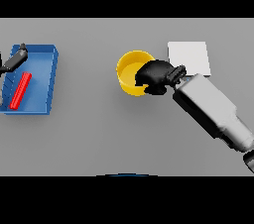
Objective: Pick up the red beaker and tilt it to pour out 1 green nut into yellow bowl. Pick up the yellow bowl and place it on the metallic measuring scale.
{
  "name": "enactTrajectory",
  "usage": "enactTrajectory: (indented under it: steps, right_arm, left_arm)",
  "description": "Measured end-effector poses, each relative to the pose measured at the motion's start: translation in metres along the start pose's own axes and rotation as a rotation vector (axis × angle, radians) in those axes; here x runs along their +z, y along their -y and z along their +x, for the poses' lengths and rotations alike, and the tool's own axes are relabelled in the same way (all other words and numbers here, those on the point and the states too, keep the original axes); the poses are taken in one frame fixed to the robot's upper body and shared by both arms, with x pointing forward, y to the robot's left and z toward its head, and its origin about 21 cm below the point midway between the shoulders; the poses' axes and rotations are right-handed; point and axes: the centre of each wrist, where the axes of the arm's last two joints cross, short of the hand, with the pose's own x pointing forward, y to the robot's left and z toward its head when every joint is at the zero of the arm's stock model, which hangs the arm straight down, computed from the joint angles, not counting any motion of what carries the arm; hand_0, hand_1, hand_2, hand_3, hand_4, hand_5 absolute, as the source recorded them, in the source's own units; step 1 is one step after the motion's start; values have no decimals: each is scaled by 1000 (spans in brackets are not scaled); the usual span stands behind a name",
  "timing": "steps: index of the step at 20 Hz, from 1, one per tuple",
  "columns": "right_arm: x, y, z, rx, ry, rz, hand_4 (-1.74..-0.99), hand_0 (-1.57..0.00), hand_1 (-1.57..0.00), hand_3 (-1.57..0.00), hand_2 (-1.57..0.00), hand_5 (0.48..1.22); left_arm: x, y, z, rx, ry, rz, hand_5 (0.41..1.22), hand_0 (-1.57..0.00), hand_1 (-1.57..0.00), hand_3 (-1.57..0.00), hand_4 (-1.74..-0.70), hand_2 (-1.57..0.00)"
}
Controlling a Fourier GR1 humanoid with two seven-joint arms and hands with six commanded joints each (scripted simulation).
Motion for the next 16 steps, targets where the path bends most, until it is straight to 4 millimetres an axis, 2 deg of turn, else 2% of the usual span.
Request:
enactTrajectory:
  steps: [3, 5, 9, 14, 16]
  right_arm:
    - [14, 5, -6, 3, -35, -41, -1740, -1568, -1568, -1266, -1436, 1220]
    - [21, 6, -13, -8, -50, -60, -1740, -1569, -1569, -1376, -1439, 1220]
    - [36, 16, -30, -29, -116, -101, -1741, -1570, -1570, -1257, -1492, 1221]
    - [56, 14, -73, -54, -235, -182, -1741, -1571, -1571, -1198, -1540, 1221]
    - [60, 13, -90, -72, -281, -191, -1741, -1571, -1571, -1186, -1508, 1221]
  left_arm:
    - [-1, -2, 0, -3, 0, 5, 697, 1, 1, 1, -736, 1]
    - [2, -2, -1, 7, 12, -1, 697, 1, 1, 1, -746, 1]
    - [1, 3, 0, -4, -4, 2, 708, 1, 1, 1, -744, 1]
    - [2, -4, 3, 1, -15, 8, 706, 1, 1, 1, -741, 1]
    - [3, -4, 2, 4, -15, 1, 699, 1, 1, 1, -737, 1]
